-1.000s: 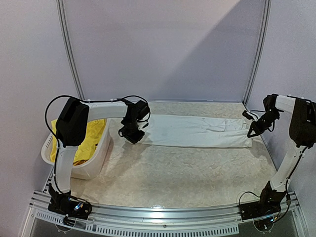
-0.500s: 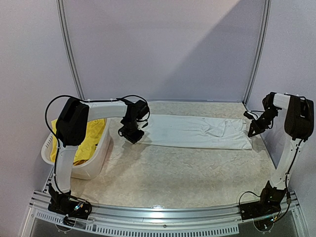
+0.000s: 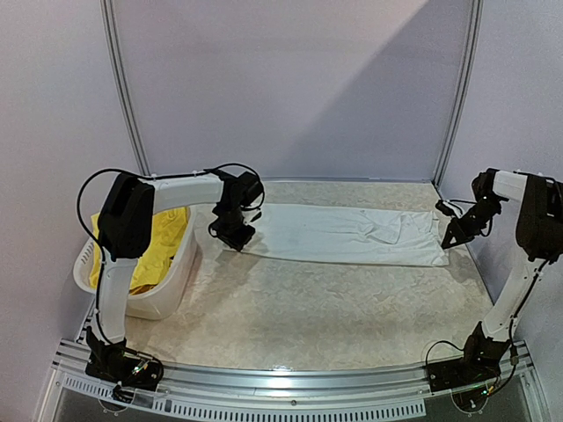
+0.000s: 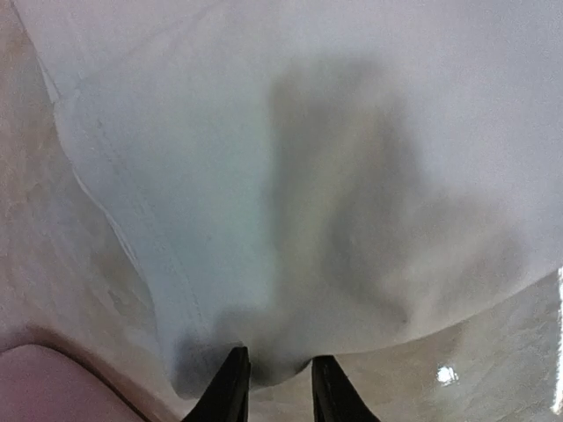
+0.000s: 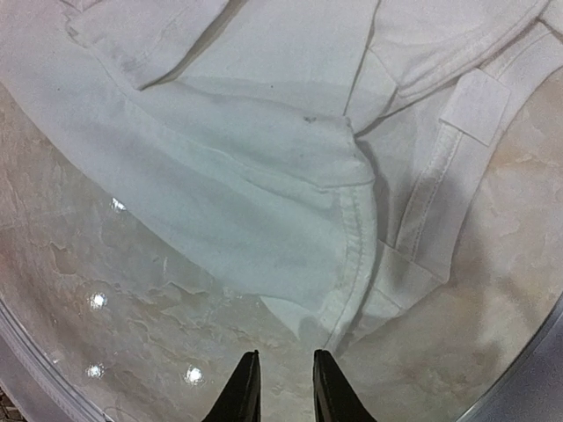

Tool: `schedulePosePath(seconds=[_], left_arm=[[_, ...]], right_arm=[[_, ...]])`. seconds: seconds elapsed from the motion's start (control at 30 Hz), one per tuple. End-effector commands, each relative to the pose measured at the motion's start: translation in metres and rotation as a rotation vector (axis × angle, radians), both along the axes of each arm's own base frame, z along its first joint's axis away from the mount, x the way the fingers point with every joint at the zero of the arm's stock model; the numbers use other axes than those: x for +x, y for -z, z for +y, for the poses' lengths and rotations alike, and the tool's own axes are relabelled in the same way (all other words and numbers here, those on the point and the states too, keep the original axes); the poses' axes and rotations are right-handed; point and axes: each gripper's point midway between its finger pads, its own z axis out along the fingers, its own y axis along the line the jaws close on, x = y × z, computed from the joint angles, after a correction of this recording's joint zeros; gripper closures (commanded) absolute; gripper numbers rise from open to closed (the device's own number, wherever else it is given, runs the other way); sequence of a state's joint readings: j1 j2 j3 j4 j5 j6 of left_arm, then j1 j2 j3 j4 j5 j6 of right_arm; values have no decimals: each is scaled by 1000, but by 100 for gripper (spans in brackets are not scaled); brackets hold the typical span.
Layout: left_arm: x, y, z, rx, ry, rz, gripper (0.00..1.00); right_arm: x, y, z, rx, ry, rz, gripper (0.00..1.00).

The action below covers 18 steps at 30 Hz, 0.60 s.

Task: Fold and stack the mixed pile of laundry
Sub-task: Smooth out the rectangle-folded T-shirt at the center of the board.

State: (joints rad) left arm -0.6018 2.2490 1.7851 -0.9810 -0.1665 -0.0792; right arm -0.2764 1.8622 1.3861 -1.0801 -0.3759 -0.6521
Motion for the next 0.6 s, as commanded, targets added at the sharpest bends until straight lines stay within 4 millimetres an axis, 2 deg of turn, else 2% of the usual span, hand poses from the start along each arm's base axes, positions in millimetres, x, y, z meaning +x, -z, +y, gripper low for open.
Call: schedulePosePath(seconds=[0.0, 0.13, 0.3, 0.4, 0.57], left_arm=[[21, -8, -2, -69, -53, -24, 75], [26, -8, -3, -94, -71, -21, 75], [23, -11, -2, -87, -72, -3, 74], [14, -15, 2, -76, -75, 22, 74], [0, -23, 16, -33, -85, 30, 73]], right_arm=[[13, 21, 0, 32, 15, 1, 80], [15, 41, -9, -11, 26, 30, 81], [1, 67, -18, -70, 35, 93, 82], [-7, 75, -26, -132, 41, 102, 83], [-14, 78, -40, -224, 44, 99, 84]])
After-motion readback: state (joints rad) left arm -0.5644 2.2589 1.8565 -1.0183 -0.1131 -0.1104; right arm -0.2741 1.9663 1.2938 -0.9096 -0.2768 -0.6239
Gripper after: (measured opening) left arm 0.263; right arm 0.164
